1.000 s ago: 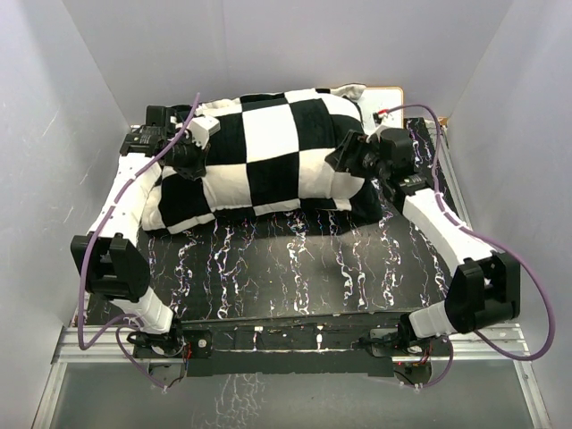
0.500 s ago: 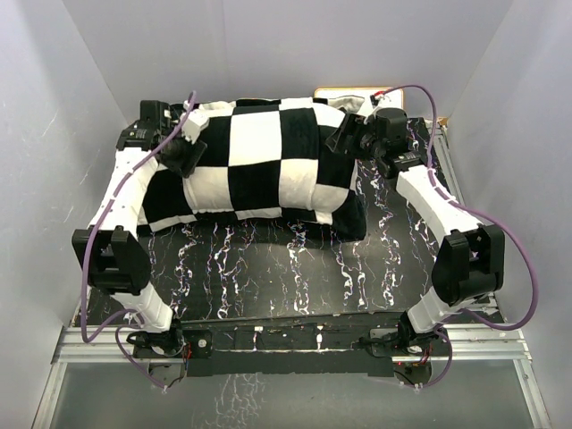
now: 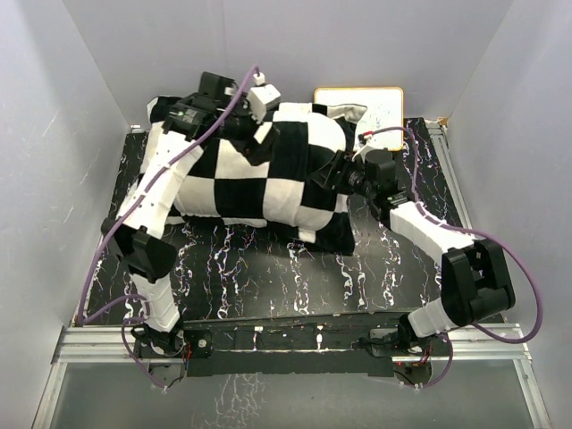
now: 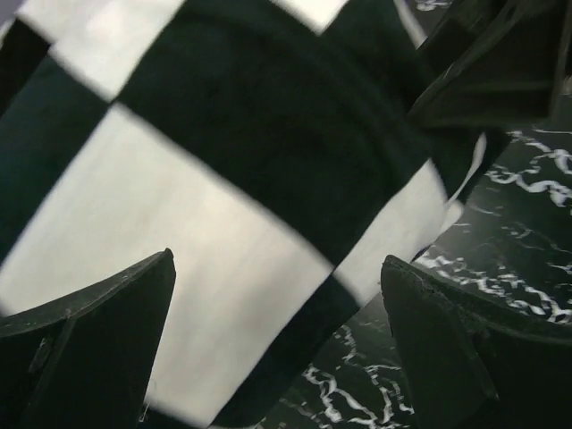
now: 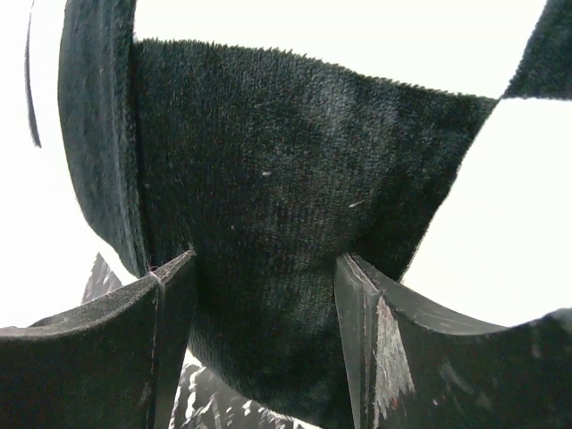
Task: Remove the pillowcase from the pillow
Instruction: Remove the pillow from the pillowcase.
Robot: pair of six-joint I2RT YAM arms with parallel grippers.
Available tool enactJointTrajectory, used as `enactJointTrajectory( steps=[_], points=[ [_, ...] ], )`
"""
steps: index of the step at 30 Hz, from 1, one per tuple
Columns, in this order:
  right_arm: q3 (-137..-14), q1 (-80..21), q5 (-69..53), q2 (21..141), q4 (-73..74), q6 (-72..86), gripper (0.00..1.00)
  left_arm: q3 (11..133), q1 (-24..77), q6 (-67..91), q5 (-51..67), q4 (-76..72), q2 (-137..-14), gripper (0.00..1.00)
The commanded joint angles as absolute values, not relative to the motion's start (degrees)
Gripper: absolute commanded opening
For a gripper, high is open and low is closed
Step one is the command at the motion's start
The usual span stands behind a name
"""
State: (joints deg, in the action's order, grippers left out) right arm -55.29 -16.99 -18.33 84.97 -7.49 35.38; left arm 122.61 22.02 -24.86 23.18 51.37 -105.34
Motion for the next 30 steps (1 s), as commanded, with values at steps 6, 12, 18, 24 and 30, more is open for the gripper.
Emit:
enactJointTrajectory(
  steps=[6,12,18,24,30],
  points=[
    [-42.97,-21.95,-24.44,75.11,-14.2,43.53,0.62,117.52,28.62,-11.94,31.01,45.59,-108.61,0.97],
    [-39.83,-21.93,-22.11,72.31,-12.53,42.86,0.62,106.24,33.38,-9.87,24.22,38.89,-103.82,0.97],
    [-39.54,-21.93,-21.68,75.5,-12.23,43.66,0.62,105.33,34.99,-11.04,22.89,39.44,-104.6,0.97],
    [-38.69,-21.95,-20.33,78.99,-12.8,44.49,0.61,105.31,36.02,-15.05,16.1,37.04,-105.52,0.88],
    [-37.29,-22.18,-19.27,81.86,-15.12,45.9,0.57,99.59,36.12,-18.61,9.3,32.35,-101.68,0.65]
  ],
)
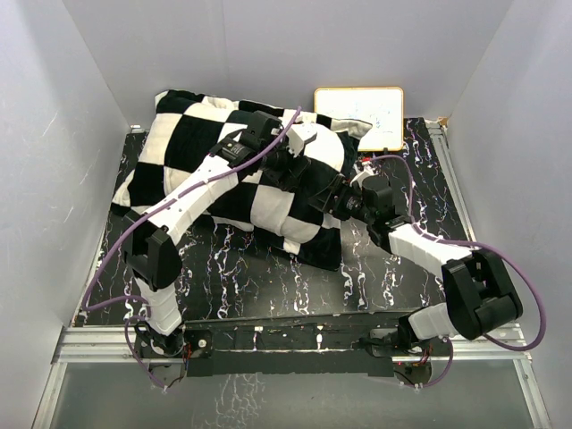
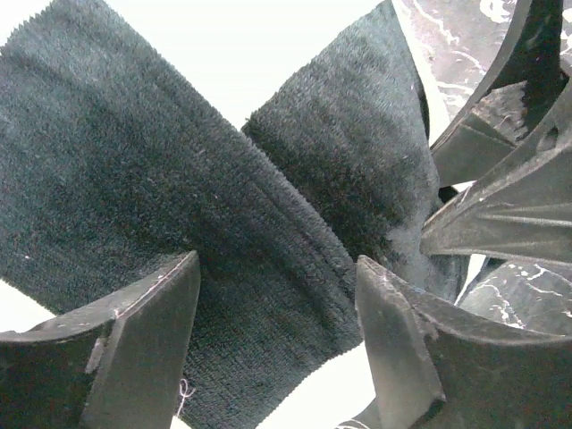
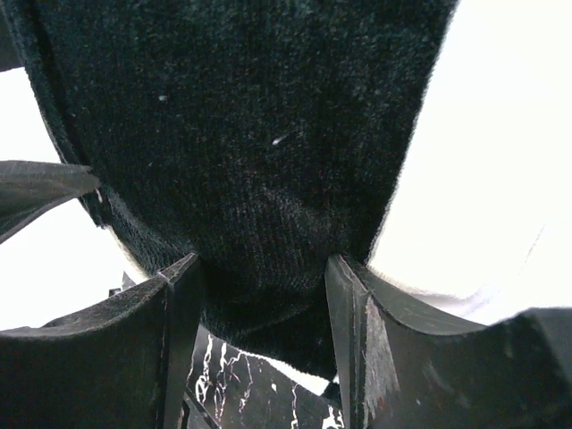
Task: Remove the pillowcase from the pillow
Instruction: Remove the pillow from the pillowcase.
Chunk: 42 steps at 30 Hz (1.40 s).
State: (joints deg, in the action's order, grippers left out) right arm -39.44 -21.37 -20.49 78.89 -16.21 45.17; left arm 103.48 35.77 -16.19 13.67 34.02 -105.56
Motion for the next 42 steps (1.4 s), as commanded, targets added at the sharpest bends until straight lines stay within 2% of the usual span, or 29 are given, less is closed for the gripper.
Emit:
enactJointTrajectory(
  steps=[1,6,8,9,12,14,20,26,30,31,32,33,37,39,42],
  points=[
    [-37.33,-22.29,-19.25,82.61,-15.43,45.98,0.56,98.44,36.15,-18.63,8.62,31.53,-101.01,0.6],
    [-37.43,-22.76,-19.39,85.68,-16.43,46.09,0.53,95.76,36.13,-19.73,6.09,29.84,-100.12,0.43],
    [-37.1,-22.94,-18.96,85.87,-16.5,46.04,0.52,95.36,35.89,-19.9,5.48,29.88,-100.04,0.41],
    [-36.97,-23.0,-18.82,85.75,-16.52,45.79,0.51,95.33,35.74,-19.77,6.07,30.24,-99.98,0.44],
    [-36.86,-23.34,-18.63,85.36,-16.48,45.42,0.49,96.39,35.68,-18.28,10.31,32.6,-99.75,0.84],
    [-37.1,-23.67,-18.55,85.26,-16.52,45.35,0.48,96.63,35.77,-16.85,13.5,32.8,-99.42,0.96],
    [-38.52,-25.32,-17.84,85.05,-15.91,44.84,0.44,97.29,36.74,-16.81,13.02,31.69,-102.21,0.97],
    [-37.66,-25.53,-14.56,84.12,-14.22,44.52,0.35,96.46,36.74,-22.18,2.71,29.92,-104.33,0.72],
    [-37.51,-25.47,-13.44,86.0,-14.33,44.94,0.3,92.68,36.65,-24.86,-2.02,27.55,-100.78,0.5],
    [-37.66,-25.44,-13.37,86.8,-14.33,45.04,0.29,91.61,36.69,-25.37,-3.07,26.91,-99.58,0.41],
    [-38.25,-25.48,-13.36,88.56,-14.33,45.06,0.25,89.63,36.65,-26.3,-5.66,25.72,-97.13,0.25],
    [-38.57,-25.49,-13.36,89.31,-14.33,44.95,0.21,88.78,36.69,-26.98,-6.77,25.24,-95.99,0.2],
    [-39.14,-25.49,-12.26,90.69,-13.72,44.97,0.08,86.64,35.99,-28.85,-9.77,24.22,-91.78,0.16],
    [-39.13,-25.49,-10.74,90.72,-13.2,45.14,0.08,86.98,35.49,-29.83,-10.4,24.78,-90.22,0.15],
    [-38.79,-25.47,-9.02,90.97,-12.96,45.35,0.08,87.42,35.15,-31.6,-12.05,25.39,-88.69,0.08]
  ],
)
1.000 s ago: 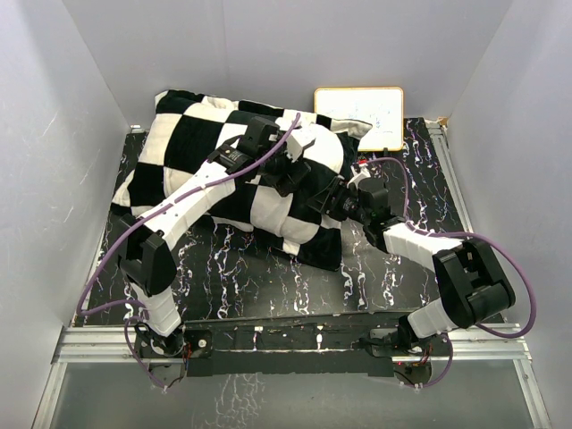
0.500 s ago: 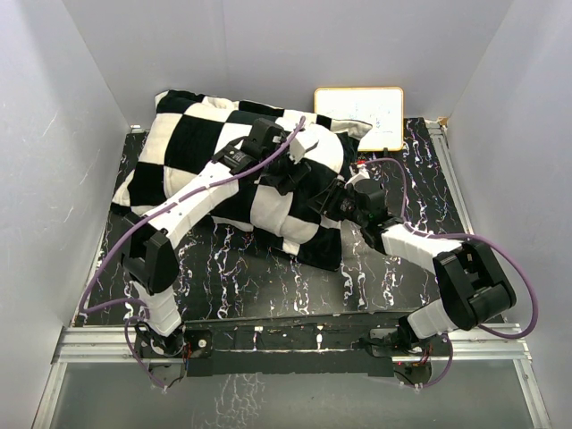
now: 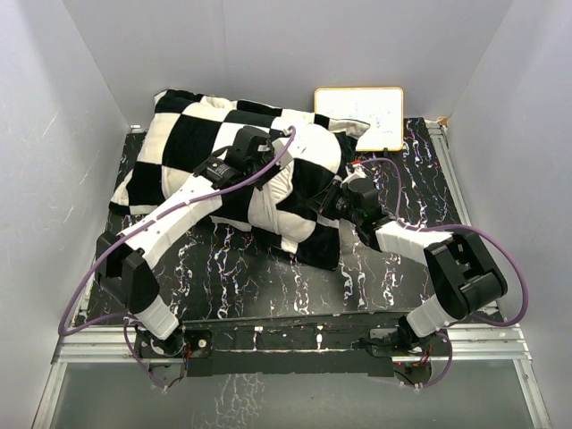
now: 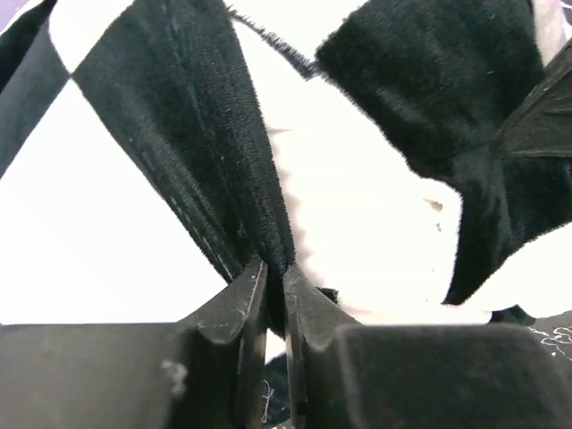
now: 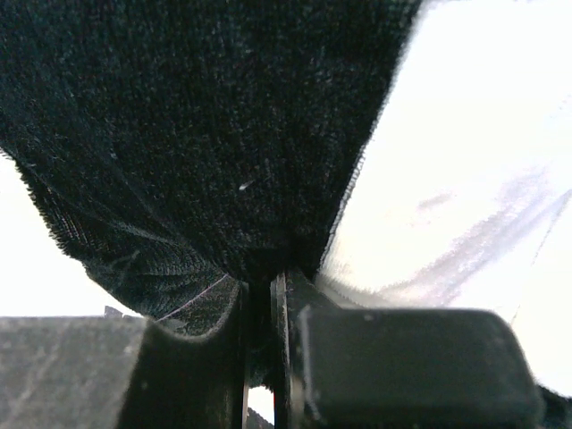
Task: Remove the pillowcase from the pillow
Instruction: Remove the pillow from the pillowcase.
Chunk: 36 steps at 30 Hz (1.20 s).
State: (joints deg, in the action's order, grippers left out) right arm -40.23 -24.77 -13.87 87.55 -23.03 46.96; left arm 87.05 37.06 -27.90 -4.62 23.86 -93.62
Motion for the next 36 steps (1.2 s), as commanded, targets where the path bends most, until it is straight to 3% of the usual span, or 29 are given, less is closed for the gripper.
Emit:
enactJointTrajectory(
  steps=[1,8,14,17,21,24,36],
  points=[
    [-38.7,-25.48,-8.8,91.02,-12.96,45.49,0.08,87.18,34.97,-32.01,-12.58,25.2,-88.1,0.06],
    [-38.43,-25.23,0.75,84.98,-7.88,43.96,0.08,85.26,28.83,-31.89,-13.54,24.2,-87.17,0.0],
    [-42.29,-25.47,12.76,76.5,0.08,39.01,0.08,84.34,20.06,-21.95,2.72,29.82,-88.98,0.0],
    [-47.62,-27.65,18.54,75.32,3.82,35.87,0.16,83.91,19.96,-18.86,13.7,33.28,-89.92,0.0],
    [-56.44,-34.12,25.57,77.26,7.04,32.45,0.46,84.42,19.96,-15.08,20.77,35.66,-92.4,0.0],
    [-63.98,-39.22,29.83,81.14,8.47,30.07,0.57,84.34,19.95,-14.4,22.01,35.48,-93.11,0.0],
    [-81.47,-46.36,38.3,92.02,16.78,24.27,0.64,83.44,19.96,-15.31,19.74,35.24,-92.33,0.0]
  ],
)
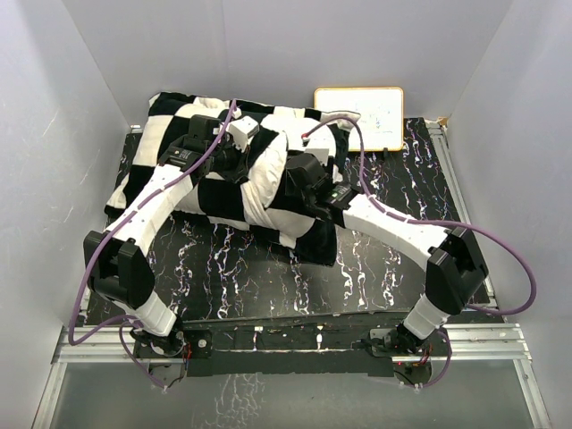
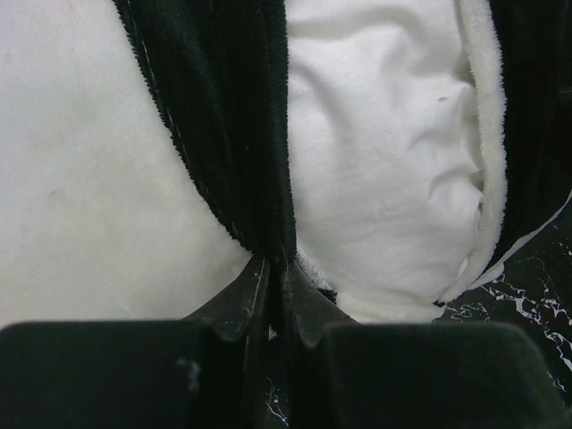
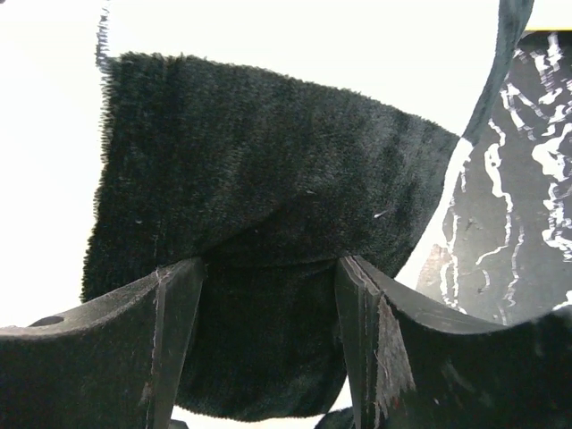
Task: Remove the pillowcase from the pillow
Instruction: Remove the pillow from the pillowcase.
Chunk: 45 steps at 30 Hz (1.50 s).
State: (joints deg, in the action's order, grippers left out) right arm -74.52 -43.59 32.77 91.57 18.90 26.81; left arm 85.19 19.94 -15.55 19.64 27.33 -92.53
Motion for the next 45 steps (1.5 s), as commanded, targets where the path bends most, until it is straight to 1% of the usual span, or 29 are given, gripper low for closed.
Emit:
enactJointTrajectory(
  steps=[1,4,8,10,13,17,21,25,30,39,45],
  points=[
    [-82.76,-46.66,39.78,91.91,18.64,24.05,0.64,83.34,19.95,-15.44,19.34,35.25,-92.29,0.0],
    [-85.37,-46.84,43.75,89.81,23.69,23.76,0.65,83.07,20.0,-15.86,18.73,35.33,-92.29,0.0],
    [-84.09,-46.76,47.71,85.1,24.4,20.49,0.68,82.94,19.99,-16.09,18.59,34.99,-92.05,0.0],
    [-85.01,-46.76,47.68,84.35,24.85,19.65,0.68,82.95,20.02,-15.95,18.86,35.01,-92.15,0.0],
    [-88.96,-47.28,44.05,87.92,26.02,19.3,0.7,83.19,19.97,-15.46,19.31,35.13,-92.29,0.0],
    [-96.56,-49.52,43.24,96.38,29.51,19.0,0.71,83.06,19.95,-15.03,19.74,35.1,-91.79,0.0],
    [-99.12,-50.79,42.17,101.49,29.84,19.57,0.7,83.29,19.97,-15.04,19.56,35.12,-91.8,0.0],
    [-95.48,-50.8,43.56,102.38,30.12,20.94,0.61,84.13,19.95,-15.57,19.45,36.15,-91.75,0.0],
    [-89.31,-50.01,44.08,100.4,29.26,22.89,0.56,83.35,19.98,-15.84,18.85,36.23,-91.25,0.0],
    [-84.43,-47.45,42.42,94.46,28.87,24.08,0.52,82.79,19.96,-16.3,16.91,36.12,-90.84,0.0],
    [-82.22,-45.09,40.68,93.79,28.48,23.93,0.48,82.88,19.96,-16.57,16.7,36.17,-90.85,0.0]
  ],
)
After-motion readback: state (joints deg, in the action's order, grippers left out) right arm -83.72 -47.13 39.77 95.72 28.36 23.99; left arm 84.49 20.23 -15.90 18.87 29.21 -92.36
